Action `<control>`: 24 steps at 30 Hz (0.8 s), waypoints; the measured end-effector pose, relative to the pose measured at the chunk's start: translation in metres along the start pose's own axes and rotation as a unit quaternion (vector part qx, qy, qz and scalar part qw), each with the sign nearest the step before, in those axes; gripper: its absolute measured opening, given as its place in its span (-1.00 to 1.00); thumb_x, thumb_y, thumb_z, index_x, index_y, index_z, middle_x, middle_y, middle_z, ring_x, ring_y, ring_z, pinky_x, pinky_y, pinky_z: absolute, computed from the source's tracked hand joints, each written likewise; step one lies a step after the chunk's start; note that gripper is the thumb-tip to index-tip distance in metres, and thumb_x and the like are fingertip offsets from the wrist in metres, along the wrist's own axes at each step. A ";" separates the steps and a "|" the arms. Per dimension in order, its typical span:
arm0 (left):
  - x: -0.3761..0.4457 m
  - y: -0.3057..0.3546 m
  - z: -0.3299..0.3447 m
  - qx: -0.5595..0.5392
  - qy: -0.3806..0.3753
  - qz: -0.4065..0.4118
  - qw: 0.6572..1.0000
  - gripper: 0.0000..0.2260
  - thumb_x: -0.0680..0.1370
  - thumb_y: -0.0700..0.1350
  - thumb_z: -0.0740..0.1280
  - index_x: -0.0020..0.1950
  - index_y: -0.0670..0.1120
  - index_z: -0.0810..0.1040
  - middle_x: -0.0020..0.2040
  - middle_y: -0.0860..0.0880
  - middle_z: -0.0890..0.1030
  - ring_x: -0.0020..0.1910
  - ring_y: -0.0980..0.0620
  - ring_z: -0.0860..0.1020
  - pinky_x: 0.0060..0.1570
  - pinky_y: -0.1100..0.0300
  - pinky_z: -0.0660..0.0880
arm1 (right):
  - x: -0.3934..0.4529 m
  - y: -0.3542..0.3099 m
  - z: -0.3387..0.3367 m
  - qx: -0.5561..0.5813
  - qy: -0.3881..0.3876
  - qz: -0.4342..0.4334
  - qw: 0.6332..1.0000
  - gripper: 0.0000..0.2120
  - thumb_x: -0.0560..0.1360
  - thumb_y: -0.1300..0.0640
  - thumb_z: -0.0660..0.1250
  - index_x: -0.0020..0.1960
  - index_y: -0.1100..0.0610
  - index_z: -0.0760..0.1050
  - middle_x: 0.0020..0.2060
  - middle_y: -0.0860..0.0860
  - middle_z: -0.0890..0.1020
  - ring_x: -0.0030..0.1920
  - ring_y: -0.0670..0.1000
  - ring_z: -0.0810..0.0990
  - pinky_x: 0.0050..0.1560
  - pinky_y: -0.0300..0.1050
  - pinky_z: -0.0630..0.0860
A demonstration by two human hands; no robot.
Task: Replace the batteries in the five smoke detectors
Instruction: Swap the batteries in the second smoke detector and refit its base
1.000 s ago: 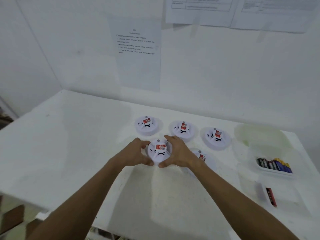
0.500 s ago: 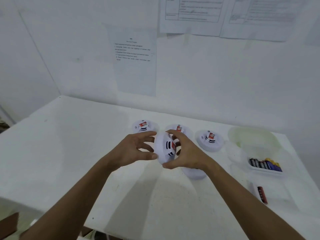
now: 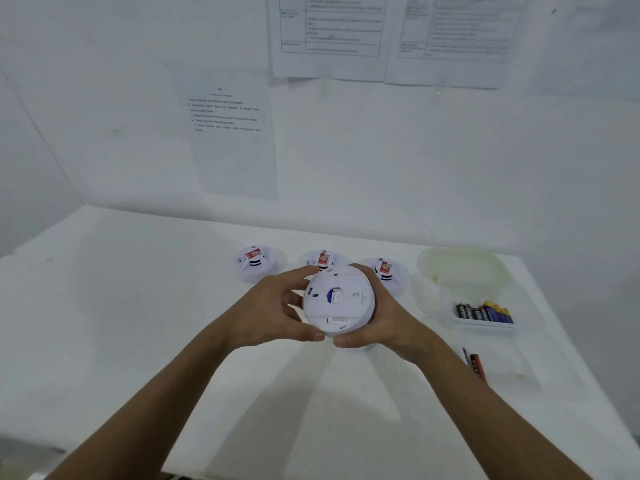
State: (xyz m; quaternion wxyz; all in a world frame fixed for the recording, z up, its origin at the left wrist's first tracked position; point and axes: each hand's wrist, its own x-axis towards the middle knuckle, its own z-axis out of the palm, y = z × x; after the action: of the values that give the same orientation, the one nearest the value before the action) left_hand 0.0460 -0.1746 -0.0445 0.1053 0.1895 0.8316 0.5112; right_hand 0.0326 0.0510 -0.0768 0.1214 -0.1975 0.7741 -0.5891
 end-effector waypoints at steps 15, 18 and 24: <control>0.009 0.021 0.017 0.070 0.025 0.010 0.997 -0.32 0.31 0.07 0.58 0.39 0.15 0.44 0.15 0.21 0.55 -0.01 0.17 0.61 -0.04 0.19 0.61 | -0.016 -0.012 -0.026 -0.067 0.005 -0.043 0.997 -0.11 0.17 0.37 0.65 0.37 0.04 0.32 0.20 -0.16 0.51 0.23 -0.17 0.50 0.14 -0.28 0.52; 0.009 0.024 0.016 0.076 0.040 0.002 0.996 -0.39 0.35 0.06 0.55 0.36 0.13 0.47 0.05 0.17 0.62 -0.09 0.17 0.65 -0.03 0.18 0.62 | -0.016 -0.010 -0.027 -0.062 0.006 -0.047 0.997 -0.12 0.19 0.41 0.63 0.37 0.02 0.32 0.17 -0.22 0.52 0.23 -0.17 0.50 0.12 -0.29 0.53; 0.008 0.027 0.019 0.116 0.069 -0.003 0.991 -0.38 0.27 0.05 0.60 0.30 0.08 0.51 0.11 0.17 0.60 -0.16 0.18 0.65 -0.14 0.30 0.60 | -0.016 -0.003 -0.021 -0.047 0.021 -0.052 0.997 -0.10 0.19 0.44 0.62 0.39 0.04 0.31 0.17 -0.26 0.53 0.23 -0.17 0.50 0.08 -0.33 0.51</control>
State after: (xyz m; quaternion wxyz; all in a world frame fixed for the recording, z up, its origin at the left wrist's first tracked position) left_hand 0.0515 -0.1448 -0.0292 0.0263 0.1617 0.8913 0.4228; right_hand 0.0386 0.0759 -0.0687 0.0649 -0.2306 0.7920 -0.5615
